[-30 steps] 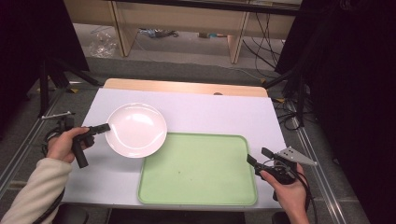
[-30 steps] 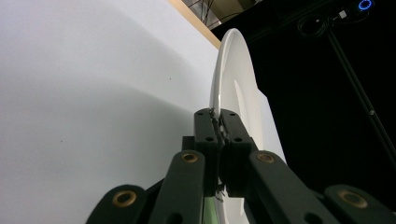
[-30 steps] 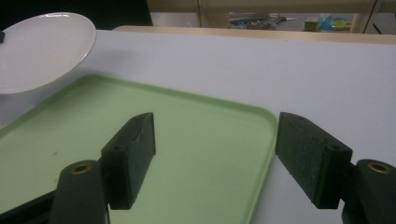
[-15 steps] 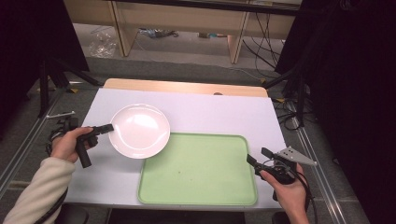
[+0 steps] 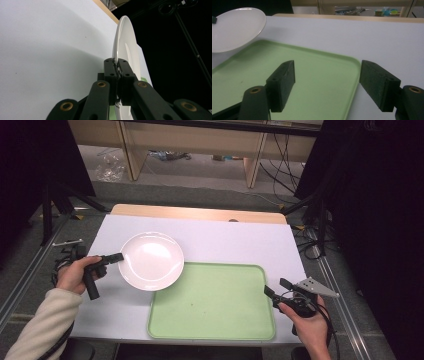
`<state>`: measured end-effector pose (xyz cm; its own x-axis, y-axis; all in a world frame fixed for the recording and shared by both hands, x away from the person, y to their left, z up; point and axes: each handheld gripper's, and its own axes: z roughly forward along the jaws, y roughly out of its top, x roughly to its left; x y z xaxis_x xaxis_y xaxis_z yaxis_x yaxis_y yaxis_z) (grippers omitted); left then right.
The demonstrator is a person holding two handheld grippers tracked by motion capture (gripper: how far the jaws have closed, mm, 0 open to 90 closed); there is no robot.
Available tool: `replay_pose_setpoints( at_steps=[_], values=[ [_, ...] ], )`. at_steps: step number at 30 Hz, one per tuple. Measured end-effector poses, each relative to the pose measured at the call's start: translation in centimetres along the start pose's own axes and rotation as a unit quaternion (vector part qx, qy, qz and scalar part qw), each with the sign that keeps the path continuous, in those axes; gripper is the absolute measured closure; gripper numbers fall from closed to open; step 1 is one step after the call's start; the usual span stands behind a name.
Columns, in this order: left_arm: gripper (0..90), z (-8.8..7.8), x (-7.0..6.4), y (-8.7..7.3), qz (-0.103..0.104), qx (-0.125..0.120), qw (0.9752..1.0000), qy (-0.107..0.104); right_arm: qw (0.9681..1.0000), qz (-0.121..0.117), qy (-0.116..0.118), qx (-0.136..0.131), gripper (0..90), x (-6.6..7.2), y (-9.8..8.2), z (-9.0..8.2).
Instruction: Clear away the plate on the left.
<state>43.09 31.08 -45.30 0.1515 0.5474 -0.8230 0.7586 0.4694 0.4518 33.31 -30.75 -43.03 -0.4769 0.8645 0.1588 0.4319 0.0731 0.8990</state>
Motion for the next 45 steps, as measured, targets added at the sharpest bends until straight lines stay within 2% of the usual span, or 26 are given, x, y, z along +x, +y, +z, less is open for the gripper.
replay_pose_setpoints(
  at_steps=[1,2,3,11,12,13,18,19,22,24,26,27,28,30,31,33,34,35,36,43,45],
  values=[
    [86.7,0.2,0.0,-0.1,-0.003,-0.008,0.9999,-0.009,1.0,0.0,0.0,0.0,29.6,0.0,0.0,0.0],
    [86.7,0.2,0.0,-0.1,-0.003,-0.008,0.9999,-0.008,1.0,0.001,0.0,0.0,29.6,0.0,0.0,0.0],
    [86.7,0.1,-0.1,-0.1,-0.002,0.0,1.0,0.002,1.0,0.0,0.001,0.0,29.6,0.0,0.0,0.0],
    [86.7,0.3,-0.3,-0.2,0.0,0.001,1.0,-0.005,1.0,-0.001,0.0,-0.001,29.6,0.0,0.0,-0.1],
    [86.7,0.3,-0.3,-0.2,0.002,0.001,1.0,-0.005,1.0,0.0,0.0,0.0,29.6,0.0,0.0,-0.1],
    [86.7,0.3,-0.3,-0.2,0.003,0.001,1.0,-0.004,0.9999,-0.002,-0.005,0.015,29.6,0.0,0.1,-0.4],
    [86.7,0.3,-0.5,-0.2,0.005,0.005,1.0,-0.002,0.9998,0.0,-0.003,0.018,29.5,0.1,0.1,-0.4],
    [86.7,0.3,-0.5,-0.2,0.004,0.004,1.0,-0.003,1.0,0.0,0.0,0.0,29.5,0.1,0.0,-0.1],
    [86.7,0.5,-0.6,-0.3,0.004,0.005,1.0,-0.003,1.0,0.004,0.002,0.003,29.5,0.1,0.0,-0.1],
    [86.7,0.5,-0.7,-0.3,0.005,0.009,0.9999,-0.003,0.9998,0.001,-0.003,0.017,29.5,0.1,0.1,-0.4],
    [86.7,0.6,-0.8,-0.4,0.0,0.005,1.0,-0.004,0.9998,0.001,-0.003,0.017,29.5,0.1,0.1,-0.4],
    [86.7,0.7,-0.8,-0.4,0.004,0.009,0.9999,-0.006,0.9998,0.001,-0.003,0.018,29.5,0.1,0.1,-0.4],
    [86.7,0.7,-0.8,-0.4,0.005,0.009,0.9999,-0.007,1.0,0.004,0.004,0.001,29.5,0.1,0.0,-0.1],
    [86.7,0.8,-0.9,-0.5,0.005,0.008,0.9999,-0.007,0.9999,0.001,-0.003,0.011,29.5,0.1,0.1,-0.3],
    [86.7,0.8,-1.0,-0.5,0.005,0.008,0.9999,-0.007,1.0,0.003,-0.002,0.004,29.5,0.2,0.0,-0.2],
    [86.7,0.9,-1.0,-0.6,0.009,0.009,0.9999,-0.008,0.9999,-0.004,-0.004,0.015,29.4,0.1,0.1,-0.4],
    [86.7,0.9,-1.1,-0.6,0.002,0.012,0.9999,-0.003,1.0,-0.001,0.0,-0.003,29.5,0.1,0.0,-0.1],
    [86.7,0.9,-1.2,-0.6,0.002,0.015,0.9999,-0.003,1.0,0.0,0.001,-0.002,29.4,0.1,0.0,-0.1],
    [86.7,1.0,-1.1,-0.6,0.009,0.013,0.9998,-0.009,0.9999,-0.004,-0.004,0.014,29.5,0.1,0.1,-0.4],
    [86.7,1.3,-1.5,-0.8,0.011,0.016,0.9997,-0.012,0.9999,-0.005,-0.004,0.012,29.5,0.1,0.1,-0.4],
    [86.8,1.3,-1.6,-0.9,0.004,0.022,0.9997,-0.008,0.9999,-0.006,-0.005,0.013,29.5,0.1,0.1,-0.4]
  ],
)
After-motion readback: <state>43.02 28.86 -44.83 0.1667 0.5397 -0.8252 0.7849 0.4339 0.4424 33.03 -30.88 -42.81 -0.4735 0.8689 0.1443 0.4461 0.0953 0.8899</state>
